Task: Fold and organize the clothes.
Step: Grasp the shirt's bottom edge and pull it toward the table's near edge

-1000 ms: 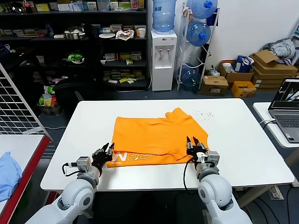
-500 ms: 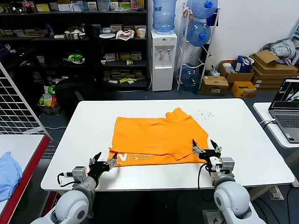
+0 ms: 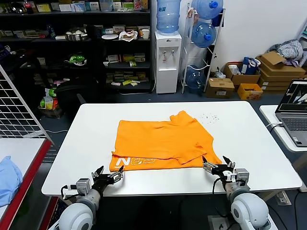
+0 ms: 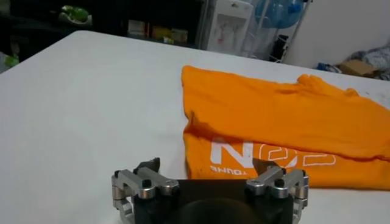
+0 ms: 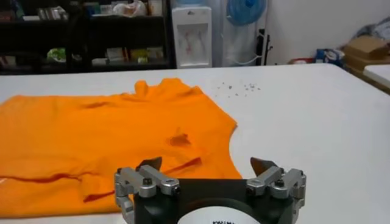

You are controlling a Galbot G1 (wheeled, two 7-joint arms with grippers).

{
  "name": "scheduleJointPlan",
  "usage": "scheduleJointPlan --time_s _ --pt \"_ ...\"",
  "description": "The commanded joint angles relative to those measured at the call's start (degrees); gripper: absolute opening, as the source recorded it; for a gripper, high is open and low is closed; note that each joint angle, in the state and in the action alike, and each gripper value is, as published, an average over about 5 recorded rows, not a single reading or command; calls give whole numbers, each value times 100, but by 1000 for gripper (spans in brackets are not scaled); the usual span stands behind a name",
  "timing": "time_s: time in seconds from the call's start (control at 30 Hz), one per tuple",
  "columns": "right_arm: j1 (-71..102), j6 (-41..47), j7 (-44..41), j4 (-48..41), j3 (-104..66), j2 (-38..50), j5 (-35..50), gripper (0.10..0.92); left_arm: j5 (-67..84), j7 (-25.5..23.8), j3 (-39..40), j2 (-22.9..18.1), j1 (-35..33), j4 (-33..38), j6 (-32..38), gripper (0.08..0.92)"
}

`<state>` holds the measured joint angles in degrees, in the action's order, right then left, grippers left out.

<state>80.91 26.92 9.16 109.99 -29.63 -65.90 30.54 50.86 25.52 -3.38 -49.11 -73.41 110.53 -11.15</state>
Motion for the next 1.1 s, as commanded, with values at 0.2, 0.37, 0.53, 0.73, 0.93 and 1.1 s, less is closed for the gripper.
scheduleJointPlan --time_s 0.2,0.37,0.53,0.73,0.93,1.1 --pt "-15 162 -67 -196 -60 87 222 906 -26 -29 -9 -64 -82 -122 6 921" --pt "-45 182 -68 -184 -37 76 264 779 -54 -34 22 -63 -71 -126 3 921" --pt "-62 244 -55 -220 -27 63 349 641 -65 -32 32 -57 -74 -120 1 878" --pt "-42 269 -38 -167 -38 58 422 467 -77 -29 52 -59 -63 -122 2 714" --pt "-4 249 -21 -101 -48 48 431 294 -114 -37 83 -71 -50 -130 12 540" --pt "32 206 1 -66 -65 46 433 154 -146 -38 93 -74 -56 -129 15 393"
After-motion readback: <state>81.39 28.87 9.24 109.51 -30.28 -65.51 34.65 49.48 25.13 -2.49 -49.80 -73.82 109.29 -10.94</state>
